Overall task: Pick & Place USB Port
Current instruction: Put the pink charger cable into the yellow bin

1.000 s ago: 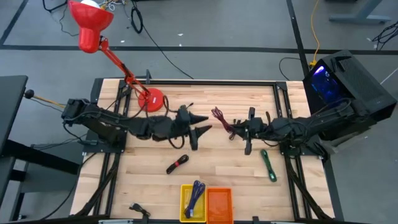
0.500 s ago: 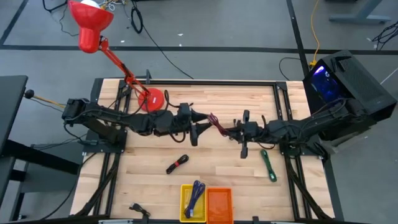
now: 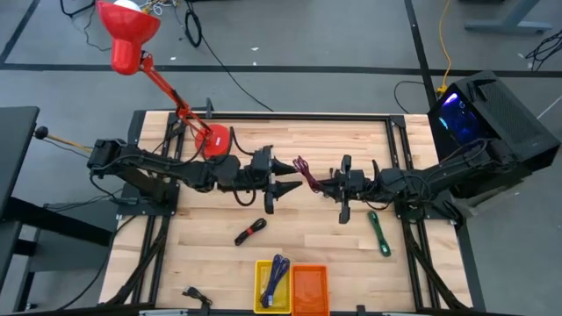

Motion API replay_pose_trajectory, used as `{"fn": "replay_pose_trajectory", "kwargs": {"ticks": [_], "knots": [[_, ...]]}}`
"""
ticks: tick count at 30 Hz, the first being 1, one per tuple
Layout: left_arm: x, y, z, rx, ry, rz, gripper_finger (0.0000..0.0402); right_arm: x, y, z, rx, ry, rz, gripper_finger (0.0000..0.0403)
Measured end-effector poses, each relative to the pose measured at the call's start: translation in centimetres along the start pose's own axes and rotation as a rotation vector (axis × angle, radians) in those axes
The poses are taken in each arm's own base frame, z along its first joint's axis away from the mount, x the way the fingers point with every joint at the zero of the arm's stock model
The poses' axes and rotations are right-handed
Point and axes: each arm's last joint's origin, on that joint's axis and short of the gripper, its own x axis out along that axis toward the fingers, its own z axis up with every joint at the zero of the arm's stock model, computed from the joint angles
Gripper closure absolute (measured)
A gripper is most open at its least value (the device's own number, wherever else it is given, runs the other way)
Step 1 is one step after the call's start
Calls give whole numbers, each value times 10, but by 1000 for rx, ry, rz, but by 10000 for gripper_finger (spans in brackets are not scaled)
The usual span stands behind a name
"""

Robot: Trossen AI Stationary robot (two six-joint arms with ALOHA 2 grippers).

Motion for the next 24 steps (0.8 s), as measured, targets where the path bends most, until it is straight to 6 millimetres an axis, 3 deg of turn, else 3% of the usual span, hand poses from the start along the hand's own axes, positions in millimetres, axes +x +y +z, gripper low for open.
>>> {"fn": "replay_pose_trajectory", "kwargs": {"ticks": [12,14,18,24], "knots": [[0,0,1,27,-13,-10,215,19,5,-15,4,2,16,399],[0,0,0,29,-4,-15,243,19,4,-14,5,-4,10,399],[0,0,0,39,-3,-15,370,19,3,-13,13,-18,8,394],[0,0,0,62,-6,-4,377,19,3,-13,12,-16,10,395]]}}
